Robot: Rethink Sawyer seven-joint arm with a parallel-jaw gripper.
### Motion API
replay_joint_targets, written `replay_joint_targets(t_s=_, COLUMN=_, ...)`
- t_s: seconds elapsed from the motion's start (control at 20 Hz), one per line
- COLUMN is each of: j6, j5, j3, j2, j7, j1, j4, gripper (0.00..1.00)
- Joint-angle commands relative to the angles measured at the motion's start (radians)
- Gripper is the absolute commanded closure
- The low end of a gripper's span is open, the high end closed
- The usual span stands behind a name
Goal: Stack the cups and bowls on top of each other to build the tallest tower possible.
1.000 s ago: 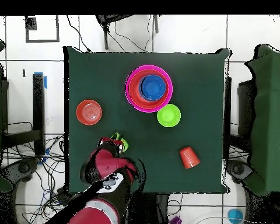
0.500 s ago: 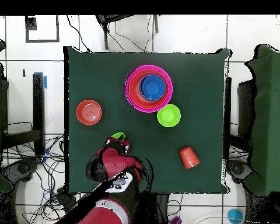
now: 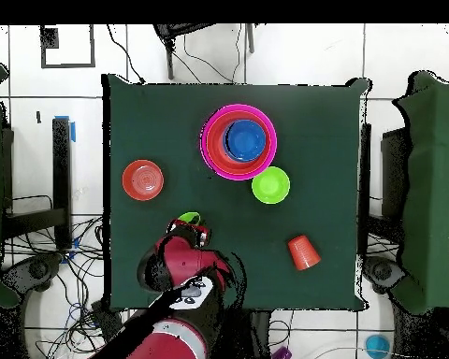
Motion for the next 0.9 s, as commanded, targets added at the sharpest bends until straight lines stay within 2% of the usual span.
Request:
replay_joint_targets(t_s=0.05, j6=0.144, j5=0.002, j3=0.098, j2=-0.028, j7=0.091, j1=0.018, j4=-0.007, gripper=1.0)
replay_joint_targets(t_s=0.15, j6=0.205, j5=-0.019, j3=0.086, j2=-0.093, j7=0.05, j1=0.023, j4=-0.014, gripper=1.0)
replay_joint_targets(t_s=0.35, j6=0.398, j5=-0.066, j3=0.107, j2=-0.248, j7=-0.048, j1=-0.021, j4=-0.024, gripper=1.0)
replay_joint_targets(t_s=0.7, j6=0.567, j5=-0.1, j3=0.164, j2=-0.392, j7=-0.126, j1=-0.112, j4=-0.053, gripper=1.0)
replay_joint_targets(t_s=0.9, j6=0.647, j5=-0.148, j3=0.23, j2=-0.432, j7=-0.223, j1=-0.188, j4=-0.073, gripper=1.0)
